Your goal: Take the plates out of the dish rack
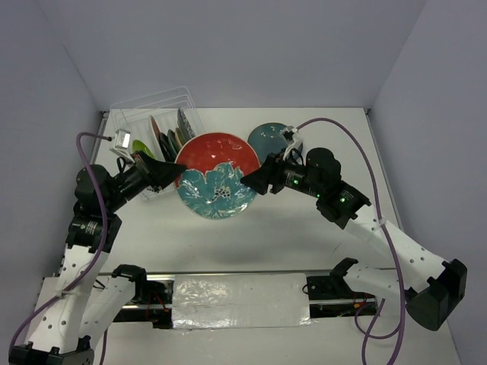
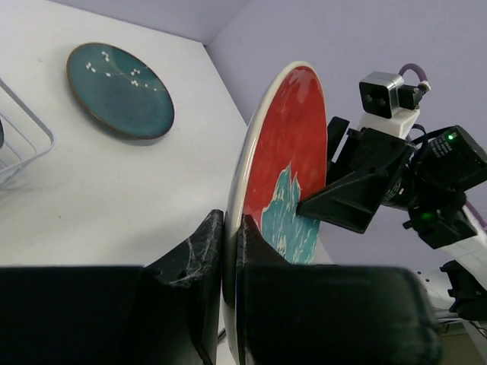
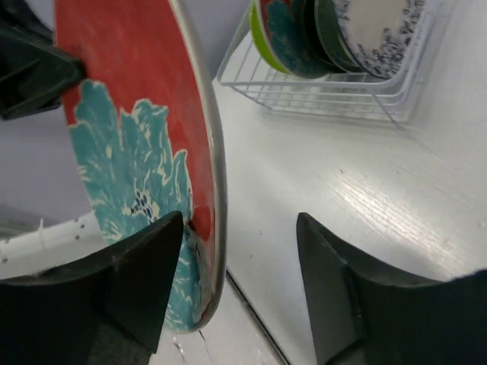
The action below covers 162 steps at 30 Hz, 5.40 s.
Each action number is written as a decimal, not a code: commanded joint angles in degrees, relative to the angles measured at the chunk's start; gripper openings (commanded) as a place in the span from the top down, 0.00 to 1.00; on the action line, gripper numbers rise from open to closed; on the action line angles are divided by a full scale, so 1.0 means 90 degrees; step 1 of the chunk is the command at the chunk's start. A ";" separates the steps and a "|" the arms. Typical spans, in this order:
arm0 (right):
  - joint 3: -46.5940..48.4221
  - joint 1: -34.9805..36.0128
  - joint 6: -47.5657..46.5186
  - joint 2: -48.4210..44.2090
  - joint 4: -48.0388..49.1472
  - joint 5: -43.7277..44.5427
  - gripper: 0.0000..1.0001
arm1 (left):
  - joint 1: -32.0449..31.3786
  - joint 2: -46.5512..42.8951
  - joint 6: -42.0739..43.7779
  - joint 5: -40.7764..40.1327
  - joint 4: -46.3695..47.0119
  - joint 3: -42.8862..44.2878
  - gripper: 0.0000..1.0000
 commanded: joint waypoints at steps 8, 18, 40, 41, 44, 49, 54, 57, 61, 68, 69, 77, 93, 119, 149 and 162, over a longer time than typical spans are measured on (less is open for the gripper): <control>-0.1946 -0.1931 0.3362 0.0369 0.4506 -0.2891 1.00 | 0.0006 0.0197 -0.0395 -0.0285 0.1030 -0.0007 0.31; -0.0522 -0.3884 0.2456 0.1266 0.1362 -0.0129 1.00 | 0.0006 0.0100 0.1753 -0.3002 -0.2762 0.1283 0.00; 0.3150 -0.4511 0.0661 0.6356 0.0017 -0.1495 0.95 | 0.0006 0.0002 0.2448 -0.2856 -0.3144 0.1127 0.00; 0.3199 -0.4452 0.0581 0.6395 -0.0141 -0.1338 0.93 | 0.0006 0.0012 0.2438 -0.2828 -0.3144 0.1107 0.01; 0.3327 -0.4286 0.0288 0.6493 -0.0542 -0.1162 0.90 | 0.0016 0.0012 0.2448 -0.2866 -0.3183 0.1117 0.00; 0.3570 -0.3896 -0.0200 0.6444 -0.1313 -0.0654 0.67 | 0.0006 -0.0037 0.2468 -0.2866 -0.3213 0.1078 0.00; 0.3405 -0.3622 -0.0406 0.6044 -0.1704 0.0633 0.40 | 0.0006 -0.0066 0.2497 -0.2906 -0.3252 0.0990 0.01; 0.3570 -0.3524 -0.0474 0.6063 -0.1909 0.0967 0.36 | 0.0006 -0.0066 0.2507 -0.2876 -0.3242 0.0951 0.00; 0.4165 -0.3387 -0.0621 0.6414 -0.2397 0.1212 0.36 | 0.0006 -0.0066 0.2545 -0.2857 -0.3271 0.0922 0.01; 0.5356 -0.3280 -0.0358 0.7137 -0.2906 0.1135 0.34 | 0.0006 0.0012 0.2604 -0.2818 -0.3369 0.0961 0.01; 0.5484 -0.3280 -0.0328 0.7331 -0.2974 0.1095 0.34 | 0.0006 0.0022 0.2624 -0.2827 -0.3388 0.0970 0.00; 0.4756 -0.3260 -0.0104 0.6573 -0.2420 0.1270 0.34 | 0.0006 0.0041 0.2741 -0.3003 -0.3437 0.0902 0.00; 0.2682 -0.3201 0.0189 0.5437 -0.1314 0.1778 0.25 | 0.0006 0.0129 0.2526 -0.2739 -0.3076 0.0424 0.00; 0.3700 -0.3123 0.1117 0.6699 -0.1052 0.1202 0.24 | 0.0006 0.0158 0.2741 -0.2974 -0.3105 0.0111 0.00; -0.1077 -0.2518 -0.0582 0.0429 -0.0553 -0.0174 0.20 | -0.0209 0.6346 0.2048 -0.7084 -0.4959 0.5881 0.29; -0.1683 -0.2225 -0.0514 0.0233 -0.0201 -0.0399 0.20 | -0.0433 0.7658 0.2009 -0.7593 -0.5448 0.6527 0.69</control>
